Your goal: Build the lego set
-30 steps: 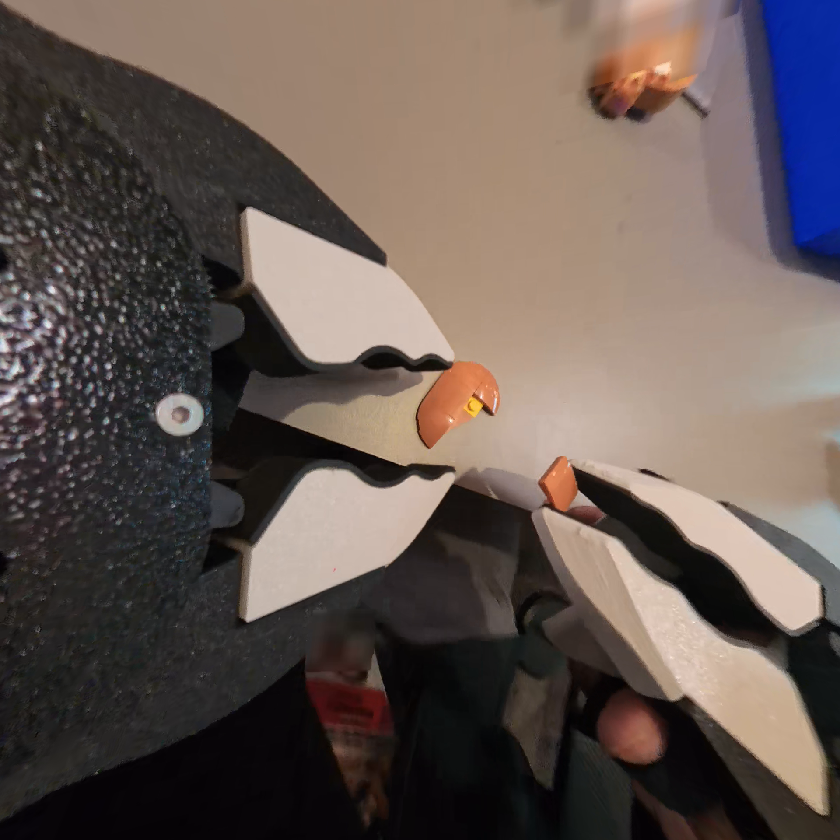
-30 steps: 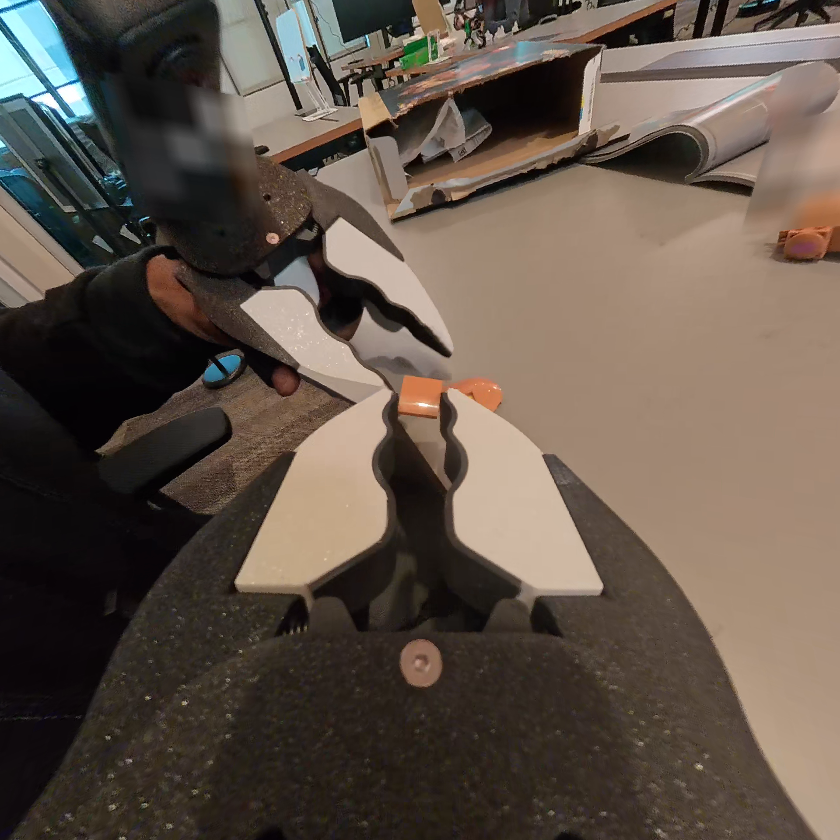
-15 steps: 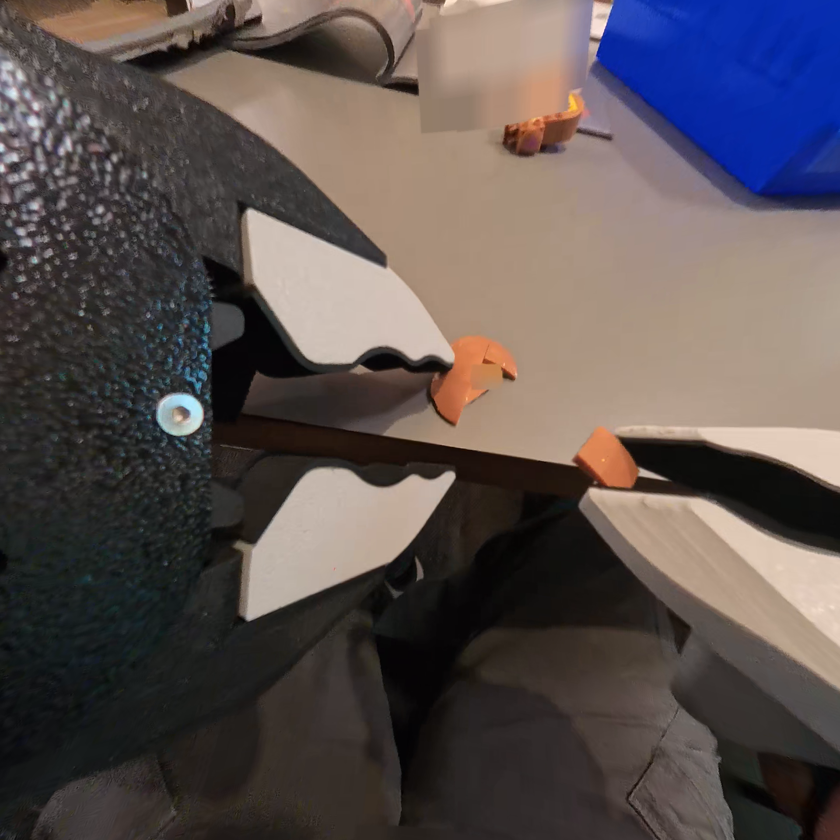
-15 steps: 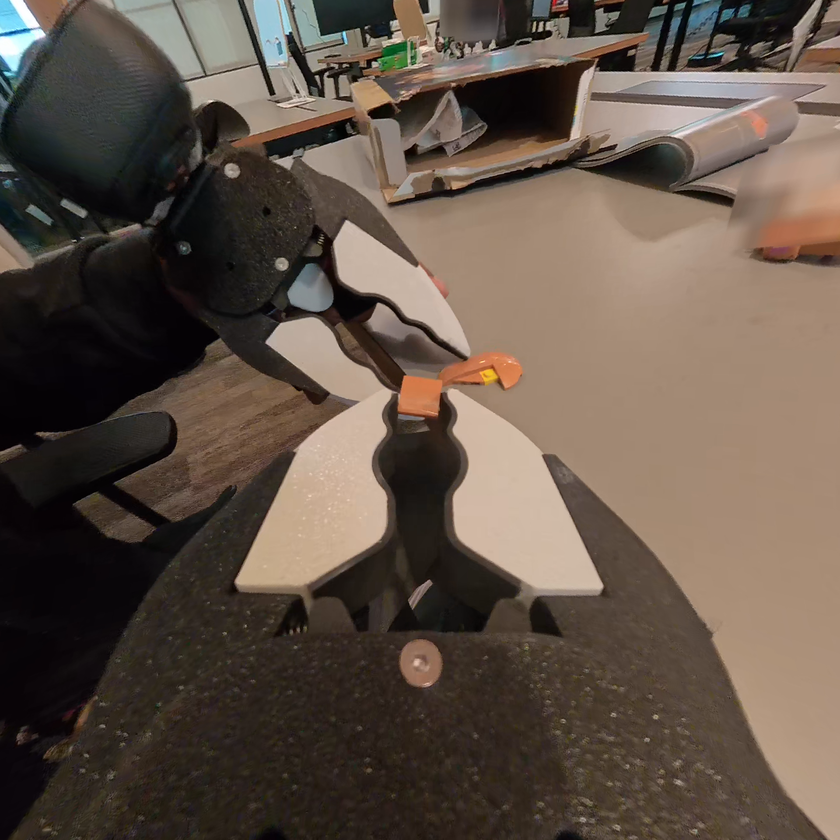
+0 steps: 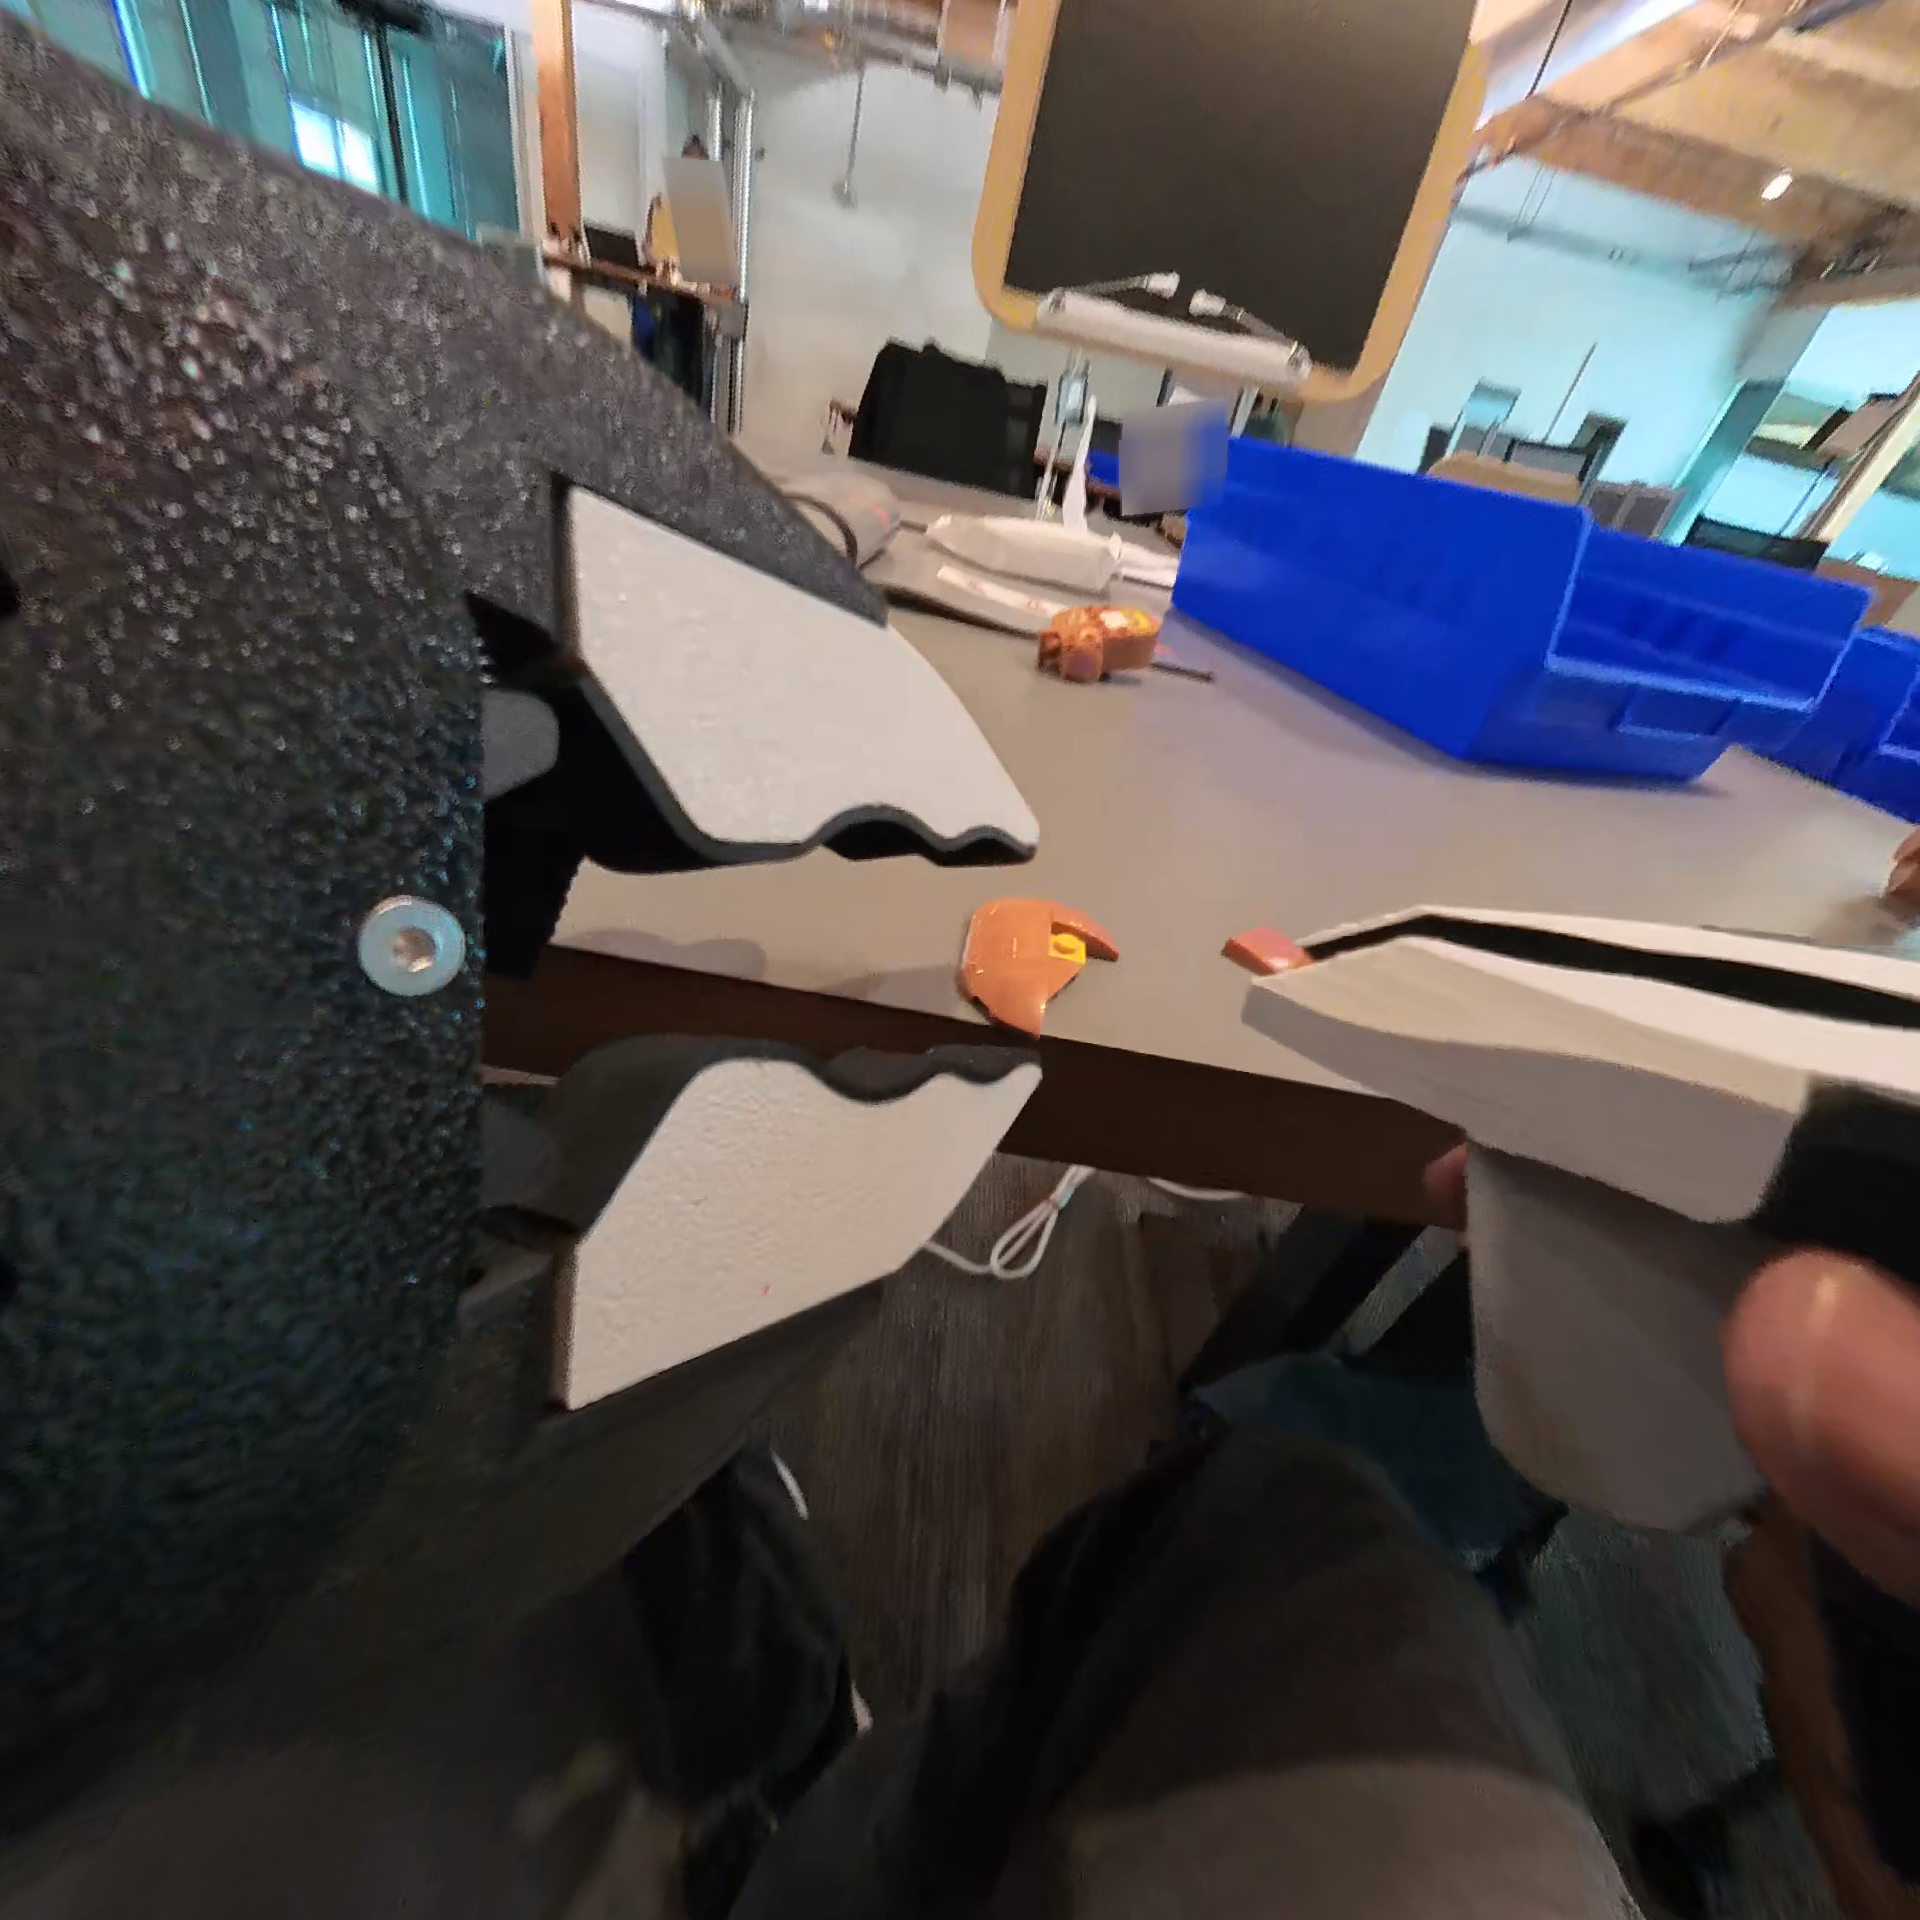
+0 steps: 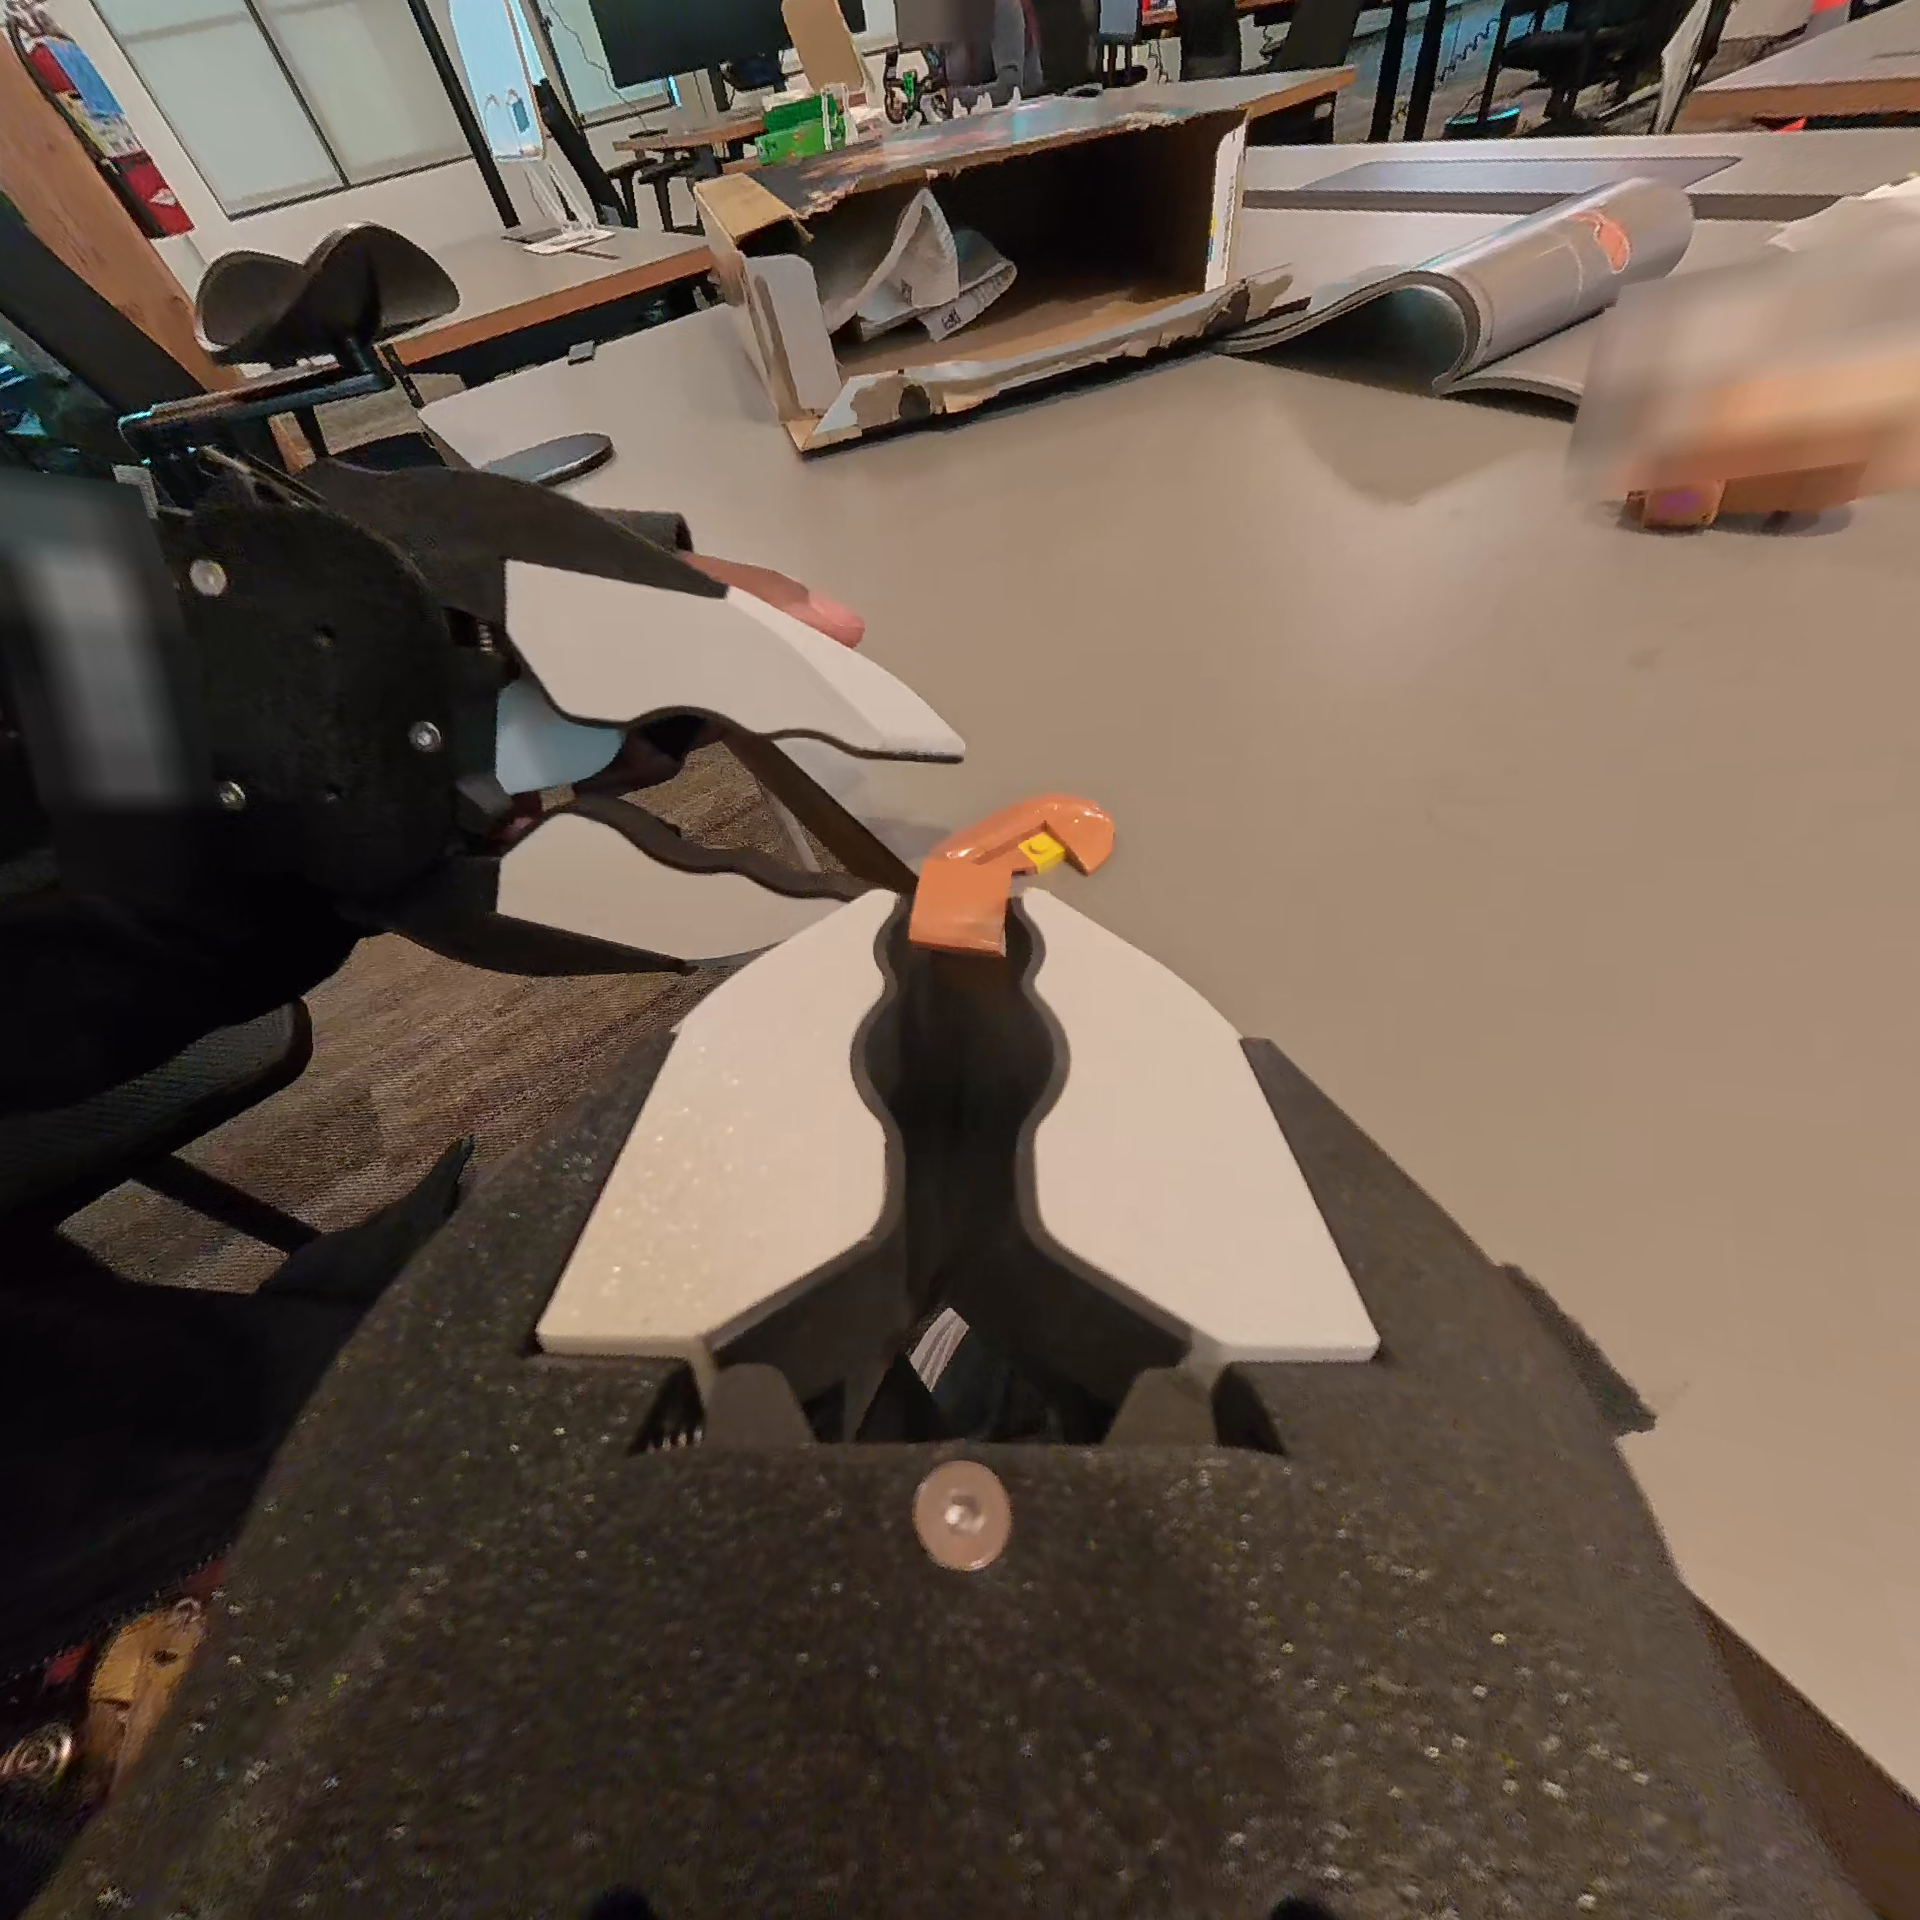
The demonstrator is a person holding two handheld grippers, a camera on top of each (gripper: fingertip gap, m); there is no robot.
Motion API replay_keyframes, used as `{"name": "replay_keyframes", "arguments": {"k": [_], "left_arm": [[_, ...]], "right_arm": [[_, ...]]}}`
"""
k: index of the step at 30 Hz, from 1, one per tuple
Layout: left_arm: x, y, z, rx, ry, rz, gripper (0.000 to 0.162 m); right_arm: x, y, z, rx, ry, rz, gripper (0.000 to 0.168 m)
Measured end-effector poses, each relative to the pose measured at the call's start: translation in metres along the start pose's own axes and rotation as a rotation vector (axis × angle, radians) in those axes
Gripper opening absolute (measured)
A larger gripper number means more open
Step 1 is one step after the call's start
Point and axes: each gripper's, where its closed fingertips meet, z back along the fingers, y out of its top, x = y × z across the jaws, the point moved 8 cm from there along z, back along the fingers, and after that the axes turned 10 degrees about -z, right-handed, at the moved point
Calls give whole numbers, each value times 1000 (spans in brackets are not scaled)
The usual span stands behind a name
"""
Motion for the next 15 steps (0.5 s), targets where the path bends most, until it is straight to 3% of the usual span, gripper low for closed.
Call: {"name": "replay_keyframes", "arguments": {"k": [11, 15], "left_arm": [[17, 6, -2, -2, 83, -62, 8], [17, 4, 3, 16, 151, -61, 12]], "right_arm": [[2, -4, -1, -27, 34, -23, 17], [0, -5, 0, -28, 44, -14, 17]]}}
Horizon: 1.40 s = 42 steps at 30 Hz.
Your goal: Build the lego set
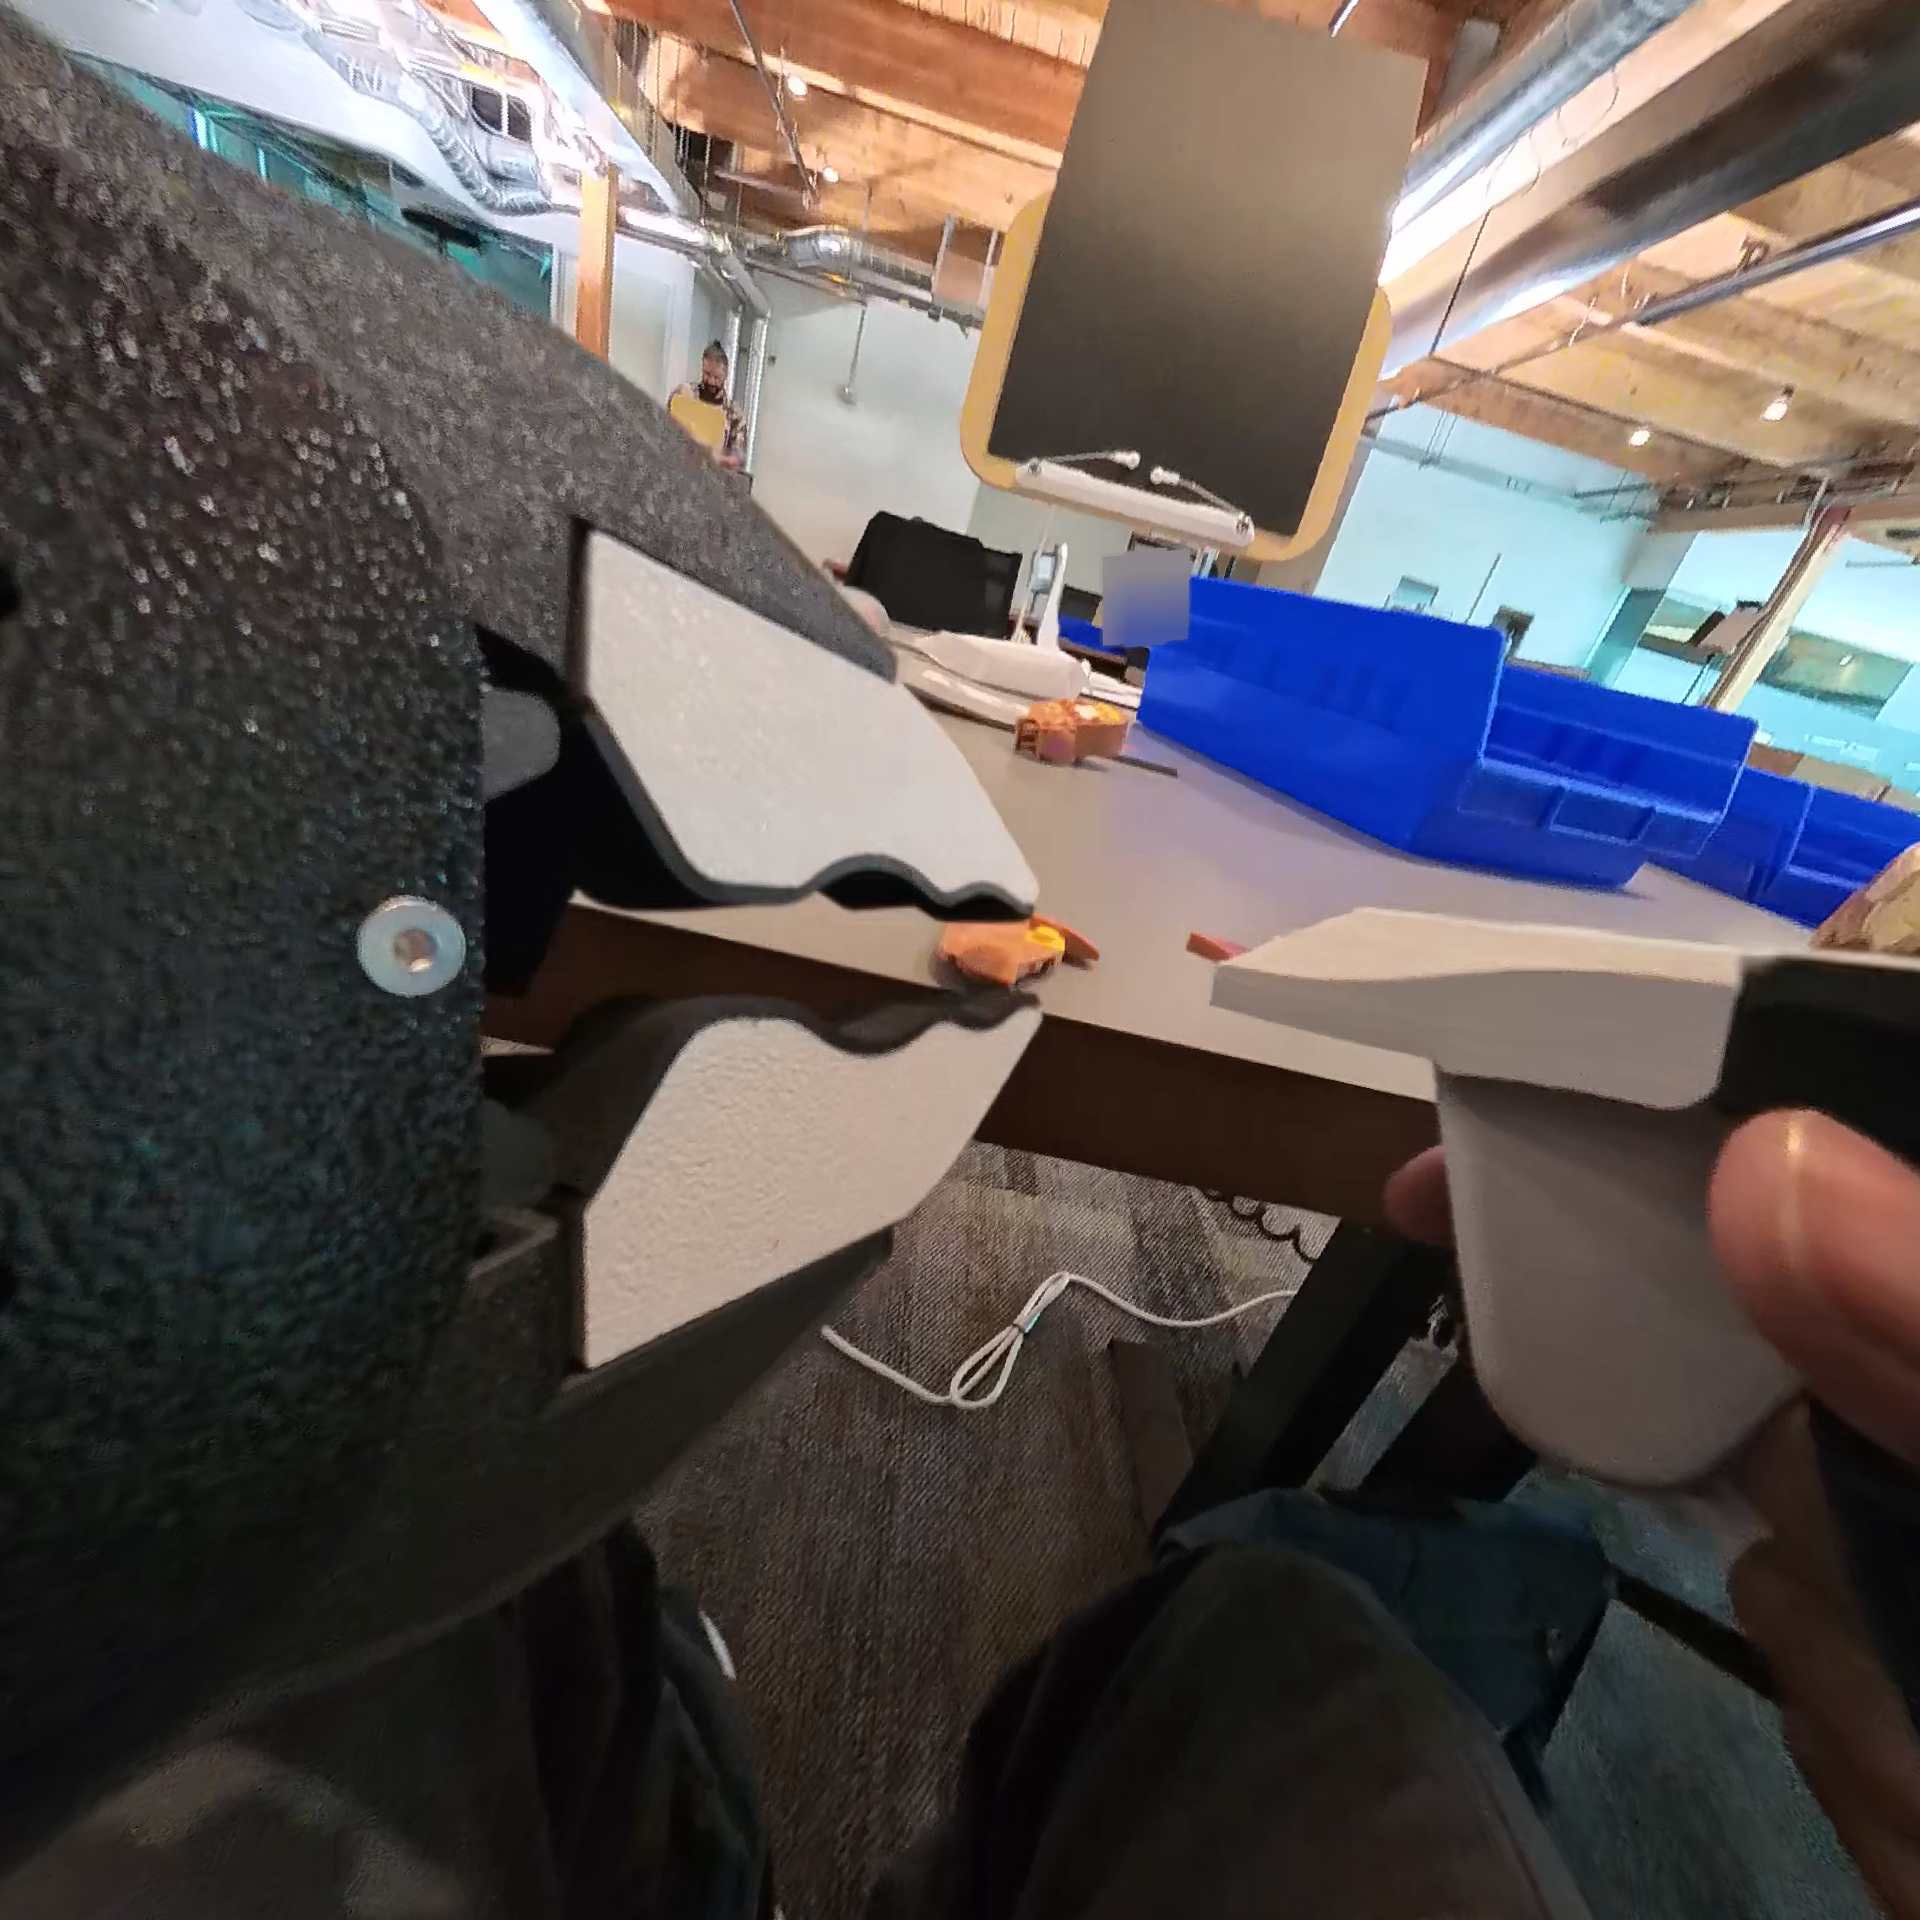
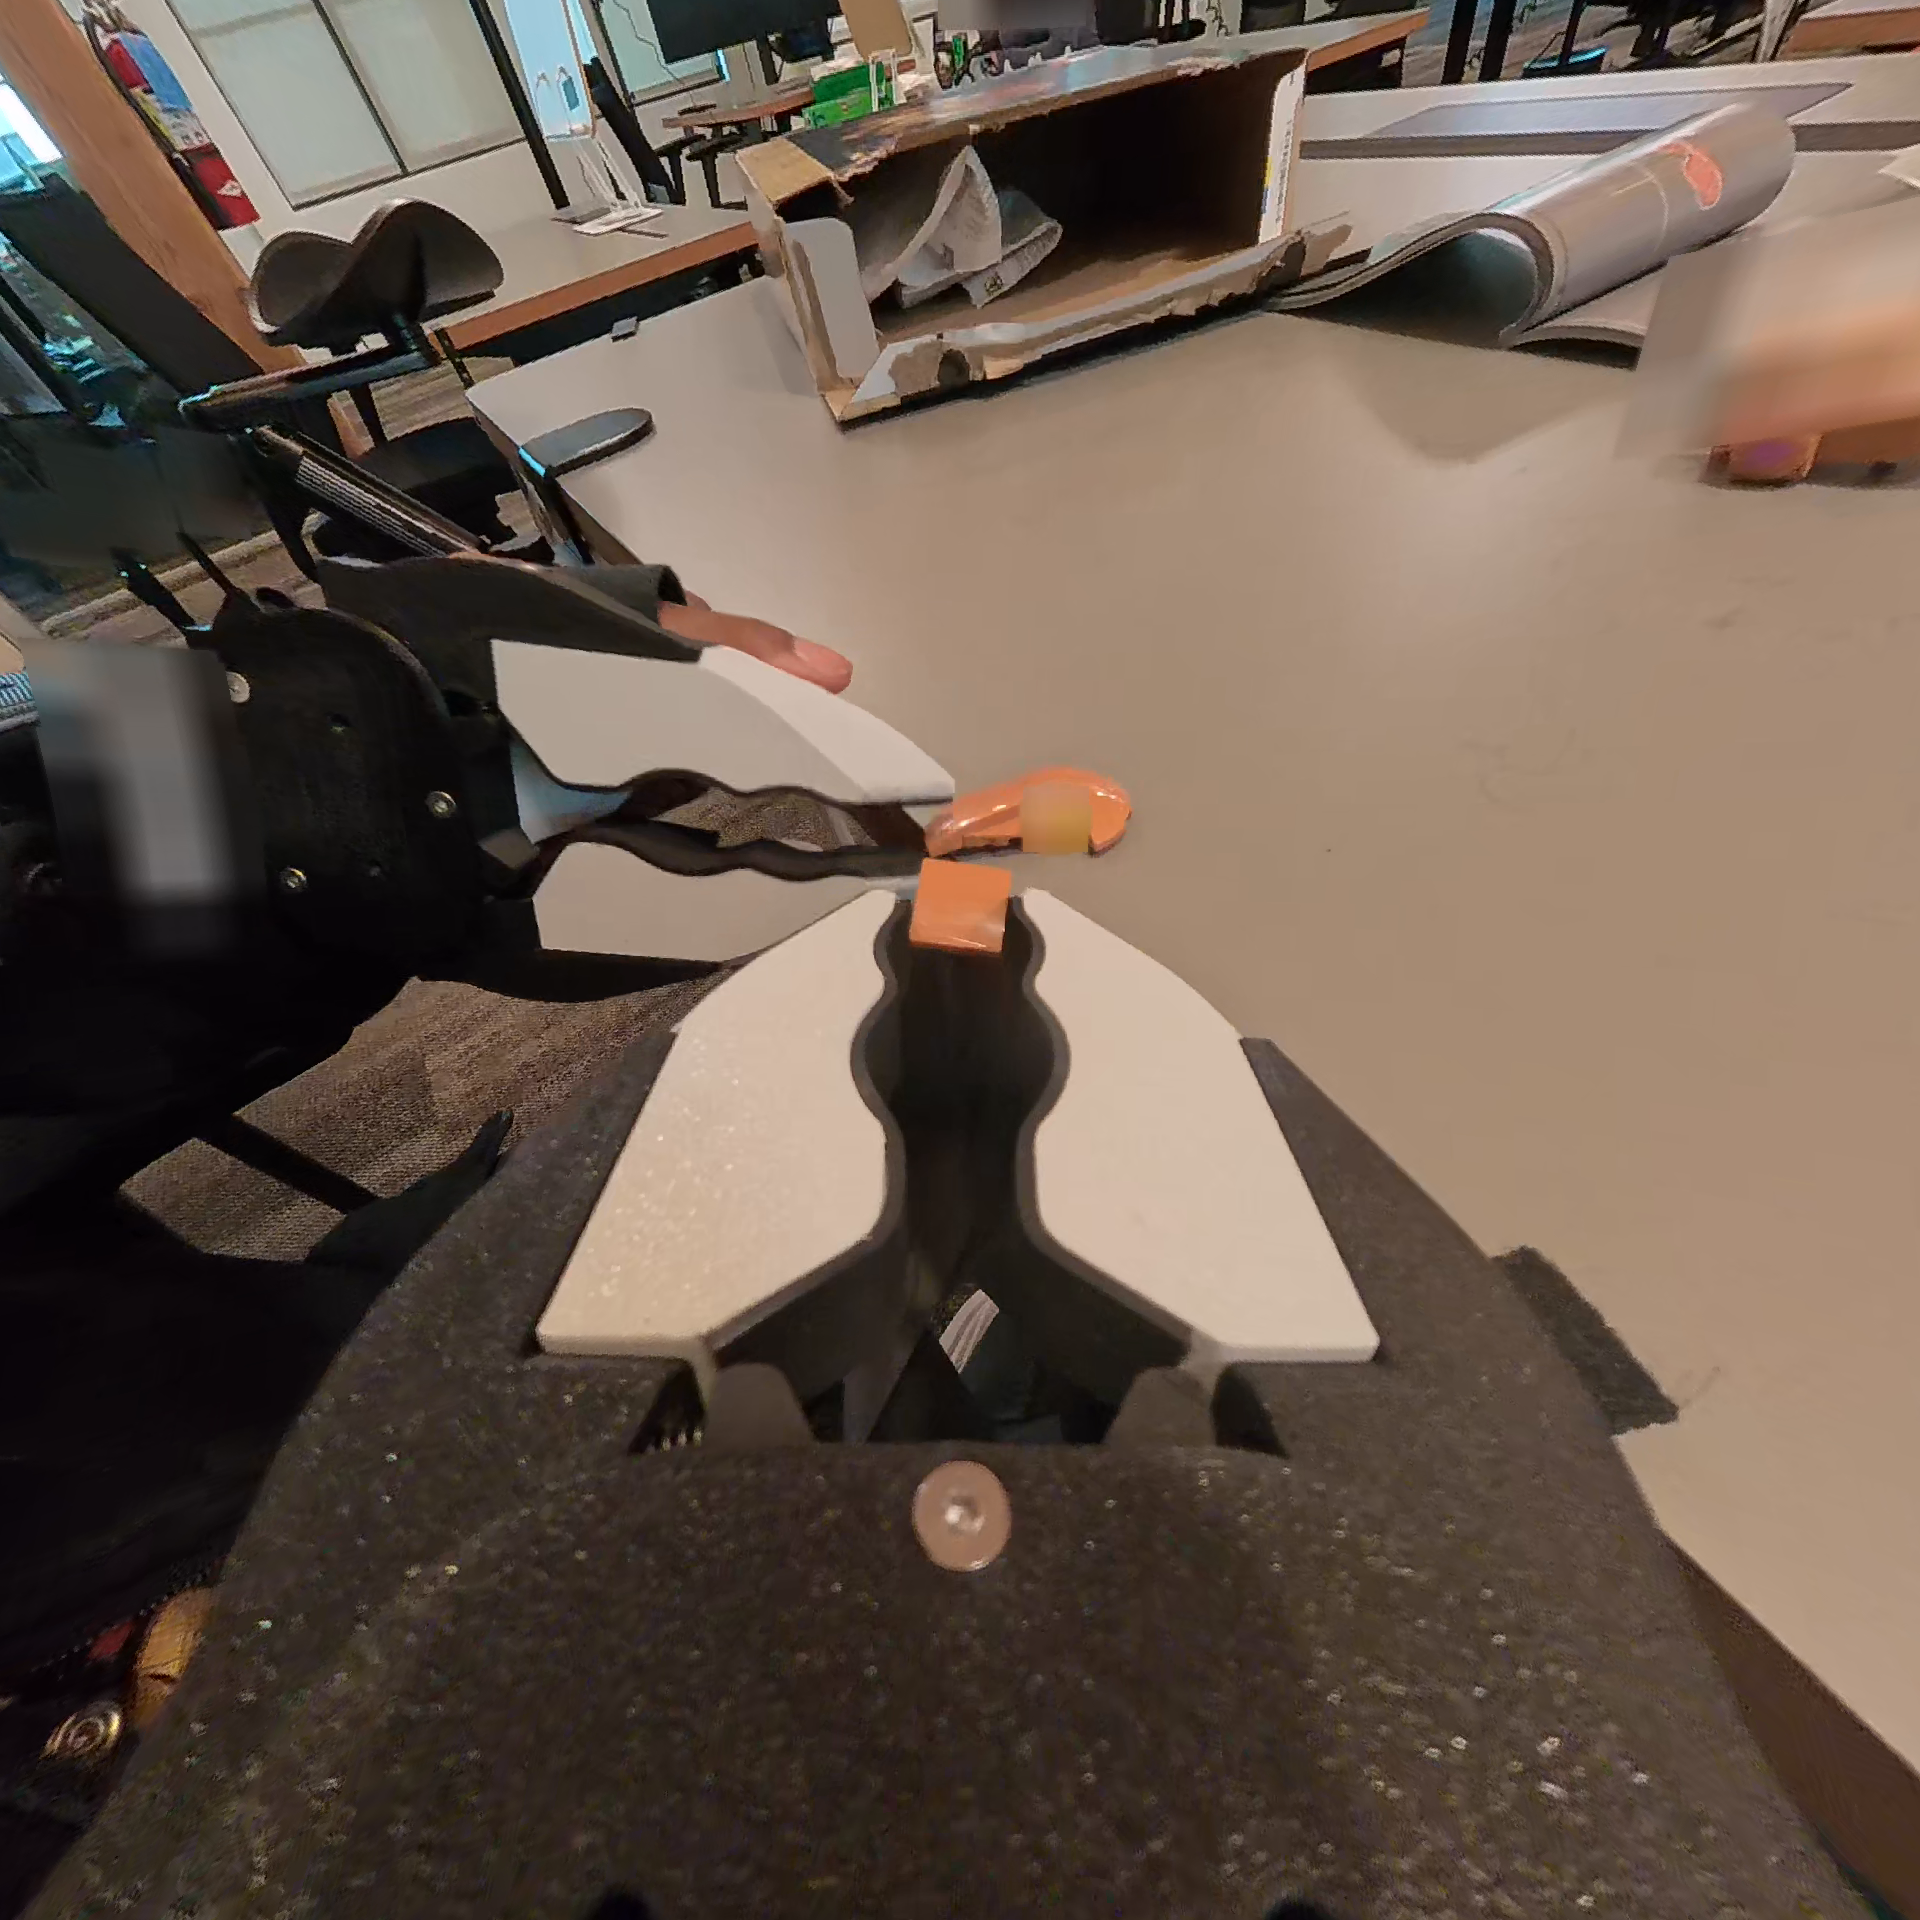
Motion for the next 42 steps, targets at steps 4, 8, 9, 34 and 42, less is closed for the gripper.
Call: {"name": "replay_keyframes", "arguments": {"k": [4, 8, 9, 34, 42], "left_arm": [[3, -2, 5, 29, 4, 2, 19], [6, -6, 3, 5, 8, 4, 21], [7, -7, 2, -1, 17, -1, 22], [1, -15, 16, 359, -288, 2408, 31], [15, -18, 3, 253, -252, 2562, 33]], "right_arm": [[0, -1, 1, 3, 7, -2, 17], [0, -3, 1, 3, 13, -9, 17], [-1, -4, 0, 2, 15, -10, 17], [2, 4, 7, 46, -48, 165, 17], [3, 4, 5, 37, -36, 196, 17]]}}
